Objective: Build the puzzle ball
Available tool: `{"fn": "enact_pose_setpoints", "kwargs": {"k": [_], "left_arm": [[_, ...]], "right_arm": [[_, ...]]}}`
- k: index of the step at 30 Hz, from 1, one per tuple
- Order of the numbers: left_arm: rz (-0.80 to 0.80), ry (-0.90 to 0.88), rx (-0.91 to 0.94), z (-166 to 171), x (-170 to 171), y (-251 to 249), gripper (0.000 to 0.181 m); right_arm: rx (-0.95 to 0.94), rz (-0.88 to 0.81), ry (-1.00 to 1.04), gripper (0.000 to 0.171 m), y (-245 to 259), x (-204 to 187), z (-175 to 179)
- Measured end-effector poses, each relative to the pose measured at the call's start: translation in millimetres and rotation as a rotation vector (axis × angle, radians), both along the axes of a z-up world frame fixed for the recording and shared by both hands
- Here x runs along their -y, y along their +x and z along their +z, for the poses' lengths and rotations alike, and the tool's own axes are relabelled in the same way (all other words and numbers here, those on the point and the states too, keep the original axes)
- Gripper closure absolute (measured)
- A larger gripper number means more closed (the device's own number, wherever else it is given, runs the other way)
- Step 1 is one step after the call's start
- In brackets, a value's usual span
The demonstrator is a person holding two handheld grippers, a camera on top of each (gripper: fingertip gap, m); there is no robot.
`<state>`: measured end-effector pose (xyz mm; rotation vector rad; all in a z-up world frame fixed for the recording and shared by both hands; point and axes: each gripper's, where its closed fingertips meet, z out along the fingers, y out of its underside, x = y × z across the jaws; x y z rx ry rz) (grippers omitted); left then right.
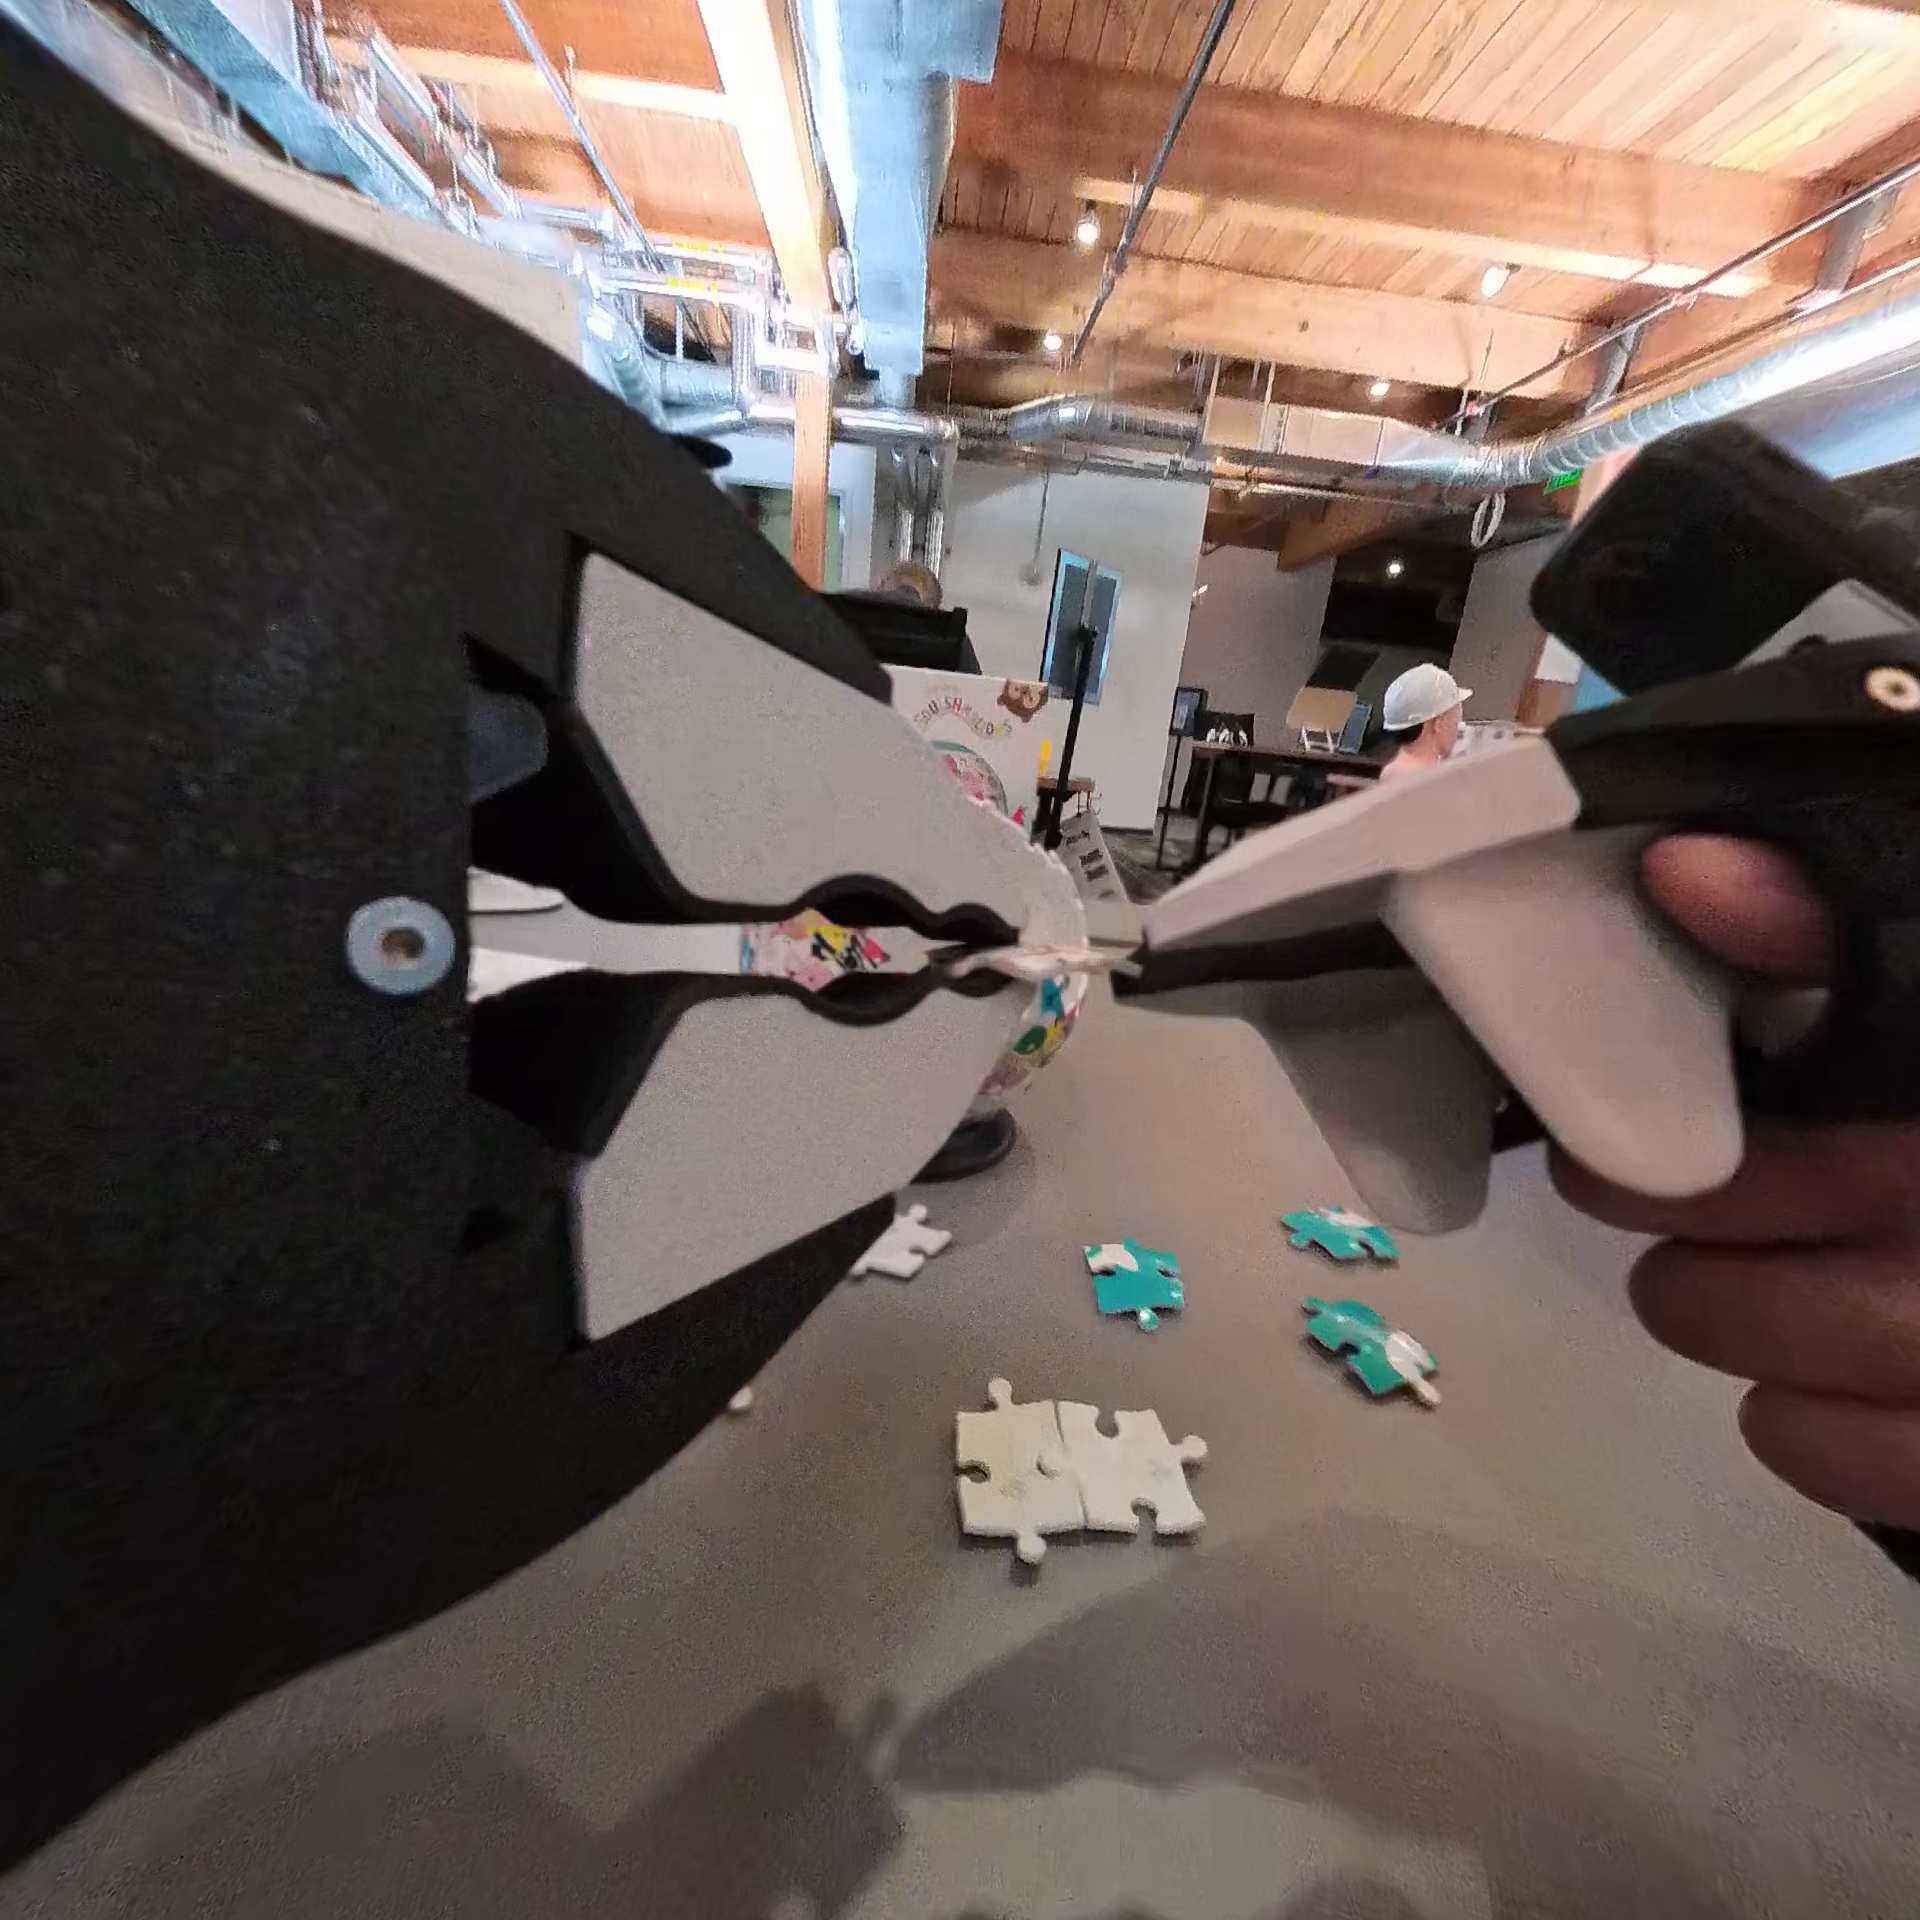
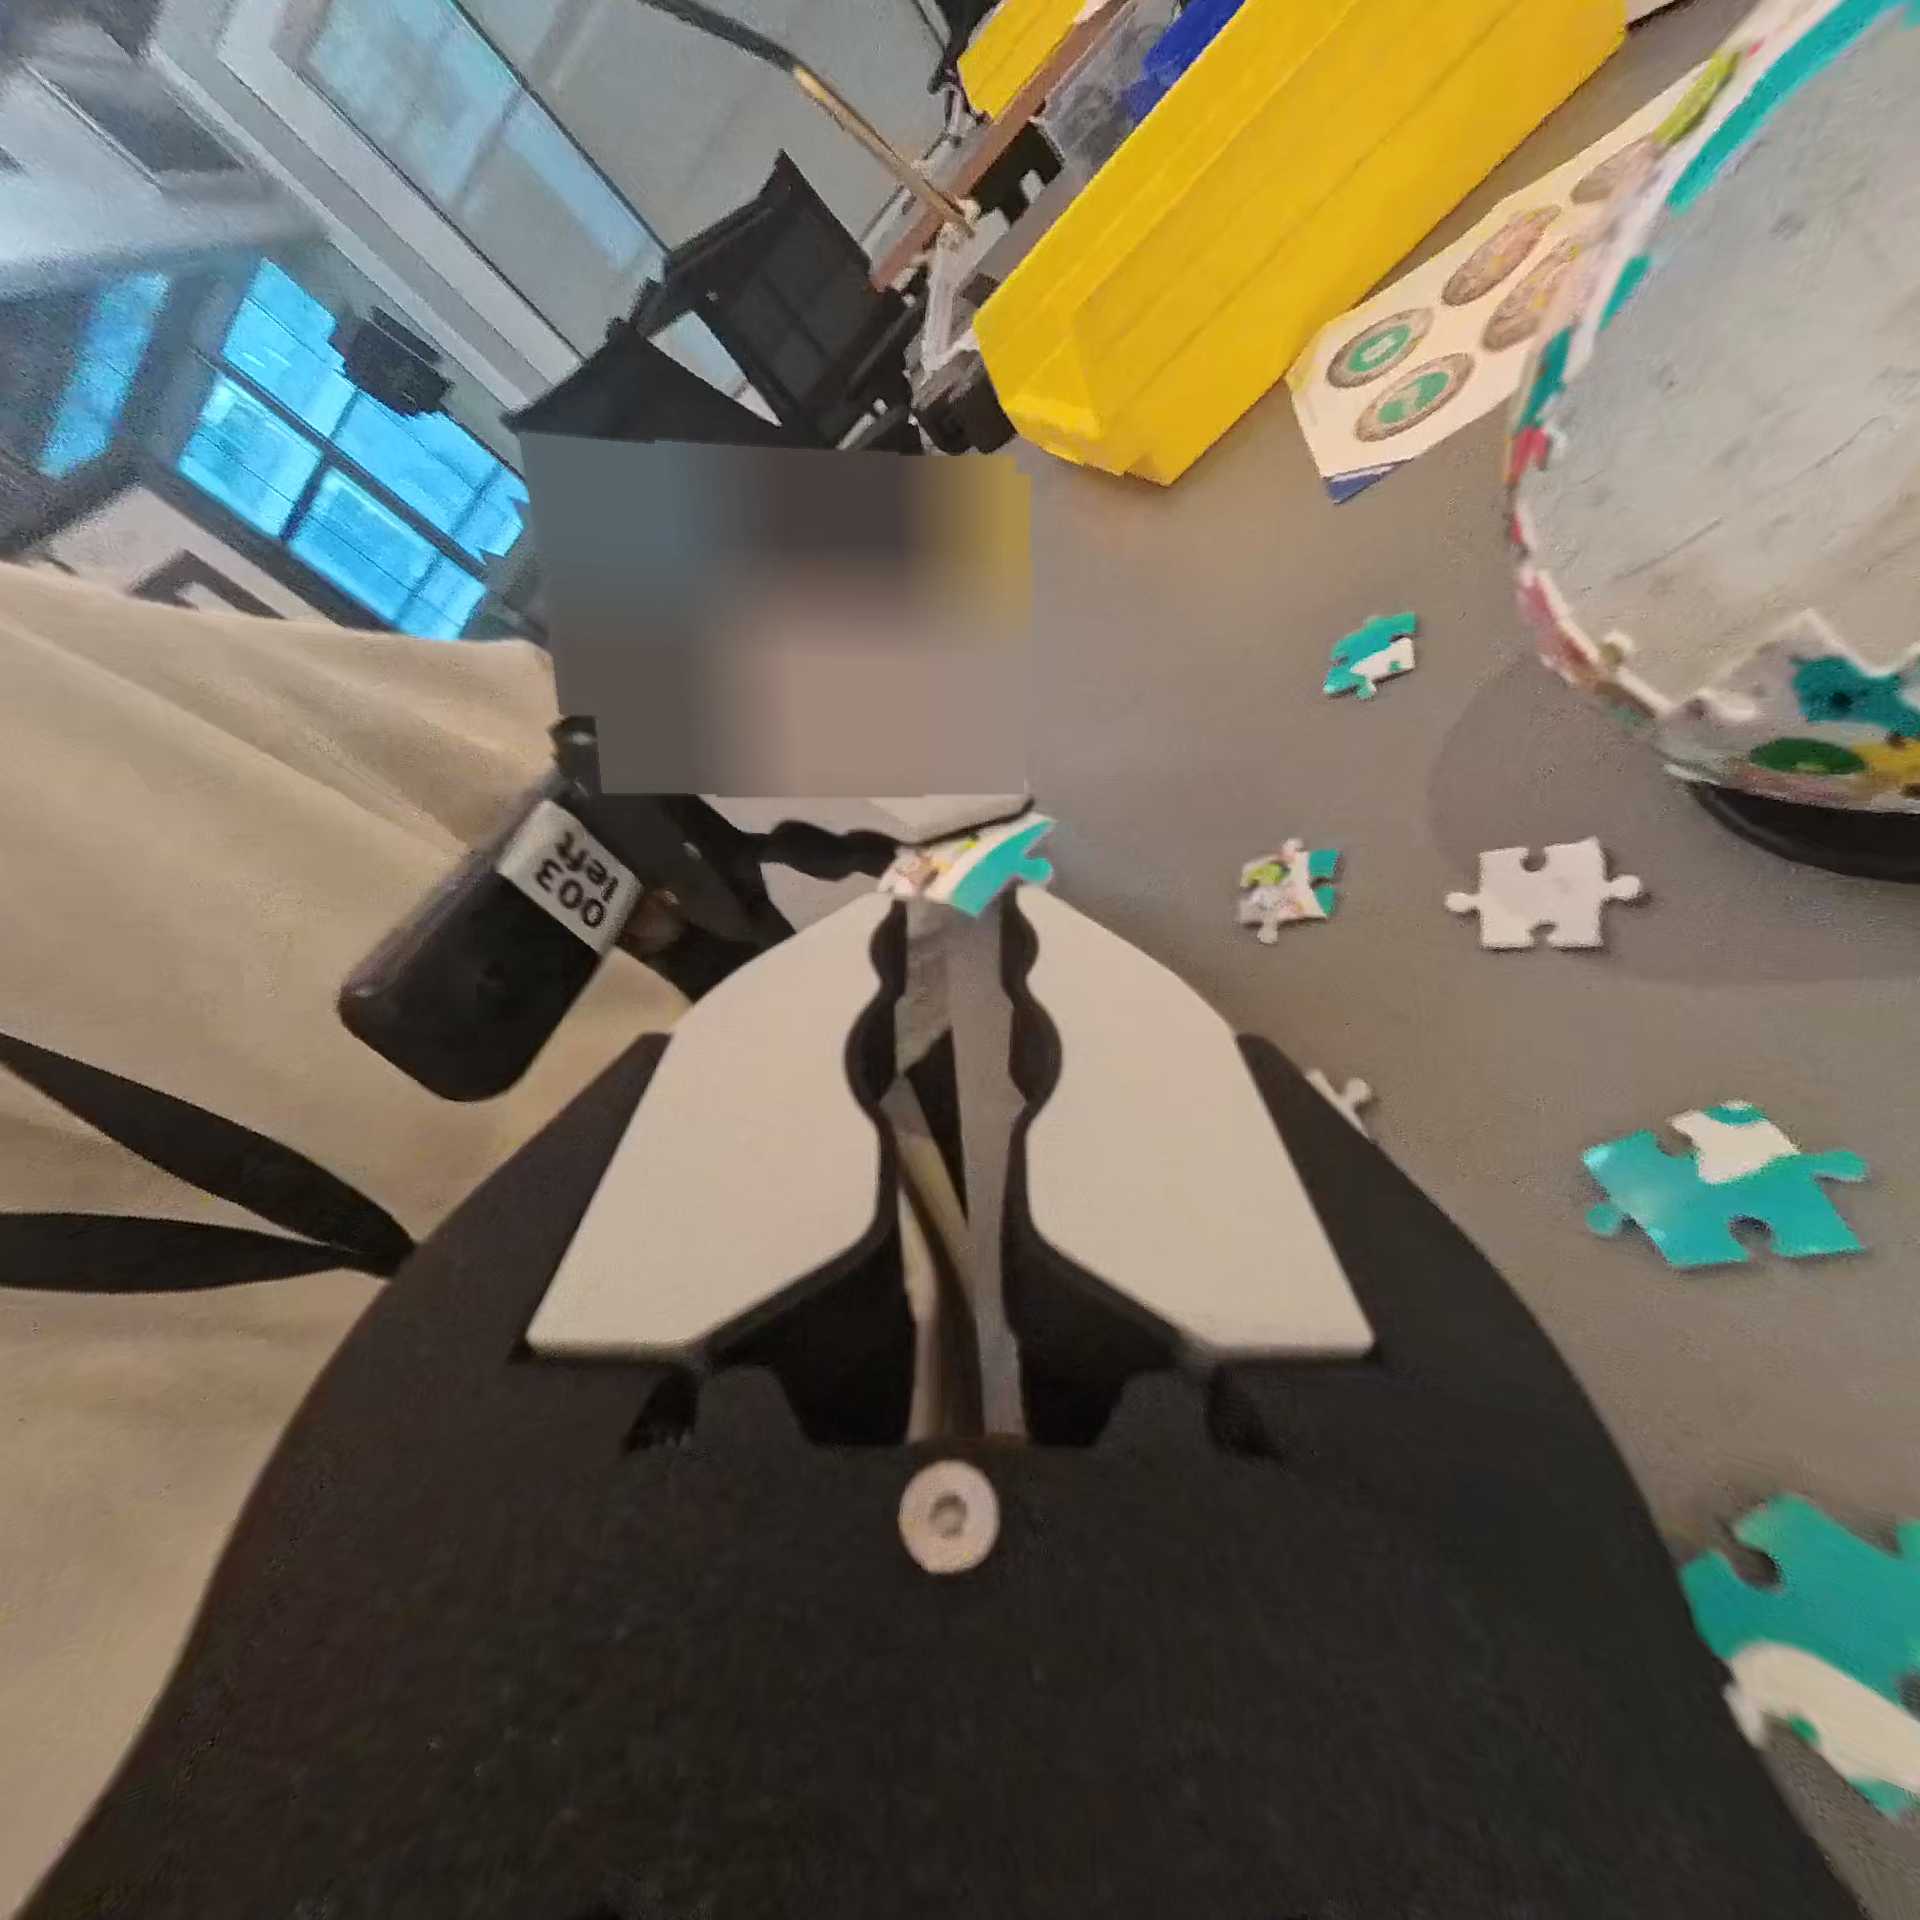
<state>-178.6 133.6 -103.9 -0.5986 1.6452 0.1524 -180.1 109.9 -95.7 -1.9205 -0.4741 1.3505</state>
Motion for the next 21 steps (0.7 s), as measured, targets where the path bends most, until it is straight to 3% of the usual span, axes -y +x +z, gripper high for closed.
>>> {"fn": "enact_pose_setpoints", "kwargs": {"k": [7,14,18,21], "left_arm": [[0.064,0.111,0.044,14,-11,-12,0.179],[0.073,0.222,0.076,24,-12,-17,0.179],[0.078,0.275,0.074,25,-11,-17,0.179],[0.097,0.219,0.075,22,-14,-17,0.177]], "right_arm": [[-0.183,0.028,-0.120,0.165,-12,-11,10],[-0.323,0.067,-0.195,0.162,-18,-12,22],[-0.321,0.061,-0.224,0.165,-21,-13,21],[-0.281,0.048,-0.216,0.166,-20,-15,20]]}}
